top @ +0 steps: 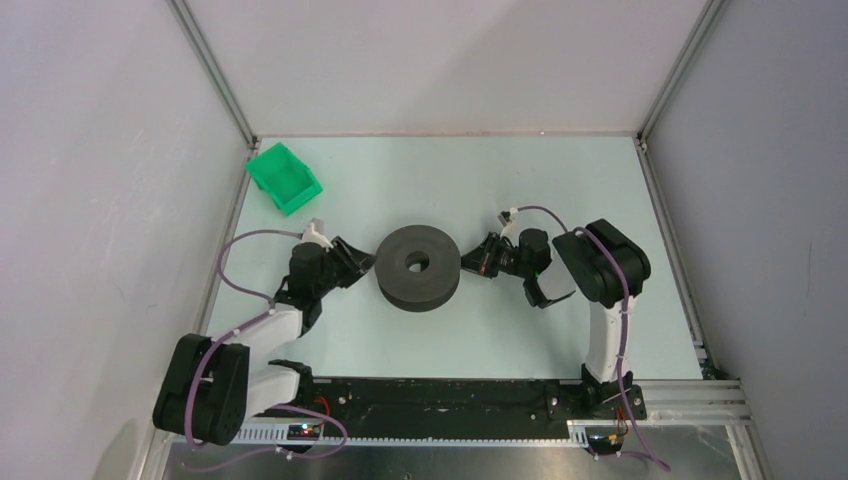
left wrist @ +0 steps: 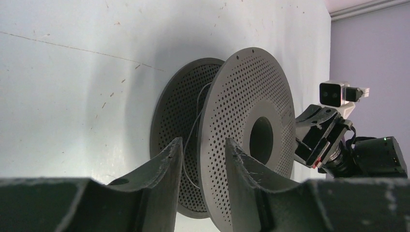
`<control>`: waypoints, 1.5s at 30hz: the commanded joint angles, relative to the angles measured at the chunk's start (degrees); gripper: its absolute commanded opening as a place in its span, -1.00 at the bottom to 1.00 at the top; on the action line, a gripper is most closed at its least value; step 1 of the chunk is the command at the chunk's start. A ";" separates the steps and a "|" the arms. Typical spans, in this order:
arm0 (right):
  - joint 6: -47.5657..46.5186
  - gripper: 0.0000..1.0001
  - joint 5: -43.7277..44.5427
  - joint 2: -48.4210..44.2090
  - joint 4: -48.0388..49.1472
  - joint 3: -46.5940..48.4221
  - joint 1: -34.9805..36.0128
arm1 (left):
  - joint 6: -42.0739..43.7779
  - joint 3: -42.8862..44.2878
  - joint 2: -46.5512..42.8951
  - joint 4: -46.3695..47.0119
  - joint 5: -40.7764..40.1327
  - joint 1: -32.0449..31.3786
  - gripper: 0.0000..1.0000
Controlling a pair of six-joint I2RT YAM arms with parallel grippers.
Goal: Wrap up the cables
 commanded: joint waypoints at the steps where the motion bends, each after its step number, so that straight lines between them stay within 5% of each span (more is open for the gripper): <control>1: 4.36 -0.94 2.81 0.88 6.26 -2.46 1.08 | 1.02 1.92 0.93 2.51 0.81 -0.99 -0.18; 9: 9.33 -0.96 7.13 6.05 14.96 -3.41 3.78 | 0.63 1.70 1.29 3.55 0.85 -1.79 -0.22; 31: 9.89 -0.95 16.76 5.06 11.33 -4.21 9.60 | -0.63 1.12 1.82 5.16 0.80 -3.26 -0.24; 45: 11.33 -0.63 19.71 0.99 12.37 -9.77 5.78 | -0.42 1.12 0.36 5.43 0.26 -3.31 -0.23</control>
